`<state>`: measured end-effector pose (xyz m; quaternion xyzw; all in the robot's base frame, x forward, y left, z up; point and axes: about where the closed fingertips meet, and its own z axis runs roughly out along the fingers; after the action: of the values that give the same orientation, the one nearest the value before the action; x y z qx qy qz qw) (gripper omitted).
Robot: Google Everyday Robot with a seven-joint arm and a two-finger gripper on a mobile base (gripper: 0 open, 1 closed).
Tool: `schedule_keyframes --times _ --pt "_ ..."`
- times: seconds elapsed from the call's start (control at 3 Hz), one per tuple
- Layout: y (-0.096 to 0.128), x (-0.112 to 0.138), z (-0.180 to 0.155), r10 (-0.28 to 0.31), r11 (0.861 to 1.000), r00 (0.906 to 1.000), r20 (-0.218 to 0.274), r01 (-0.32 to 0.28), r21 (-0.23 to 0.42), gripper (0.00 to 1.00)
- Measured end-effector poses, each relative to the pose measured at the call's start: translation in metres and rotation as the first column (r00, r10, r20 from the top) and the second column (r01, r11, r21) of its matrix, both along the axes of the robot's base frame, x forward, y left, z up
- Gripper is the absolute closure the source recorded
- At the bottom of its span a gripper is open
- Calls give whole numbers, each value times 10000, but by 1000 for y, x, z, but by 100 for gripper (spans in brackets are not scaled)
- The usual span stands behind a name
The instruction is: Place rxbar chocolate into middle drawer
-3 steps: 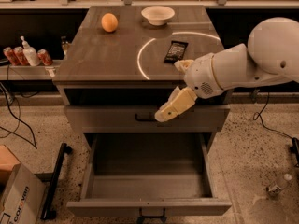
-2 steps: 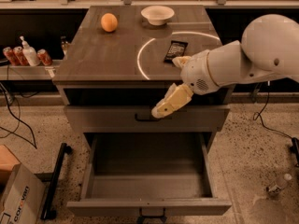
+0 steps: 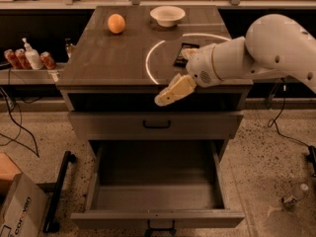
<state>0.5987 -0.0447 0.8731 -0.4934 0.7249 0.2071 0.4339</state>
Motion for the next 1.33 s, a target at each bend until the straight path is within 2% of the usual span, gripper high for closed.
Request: schedule_keyframes --times 0.33,0.67,1.0,1.33 --pt "-8 35 3 -559 9972 9983 183 549 498 0" --pt "-20 73 5 -1055 9888 9941 244 1023 1086 0" --pt "-35 114 5 -1485 9793 9888 181 1444 1417 0" --pt "-48 143 3 -1752 9724 9845 71 1719 1577 0"
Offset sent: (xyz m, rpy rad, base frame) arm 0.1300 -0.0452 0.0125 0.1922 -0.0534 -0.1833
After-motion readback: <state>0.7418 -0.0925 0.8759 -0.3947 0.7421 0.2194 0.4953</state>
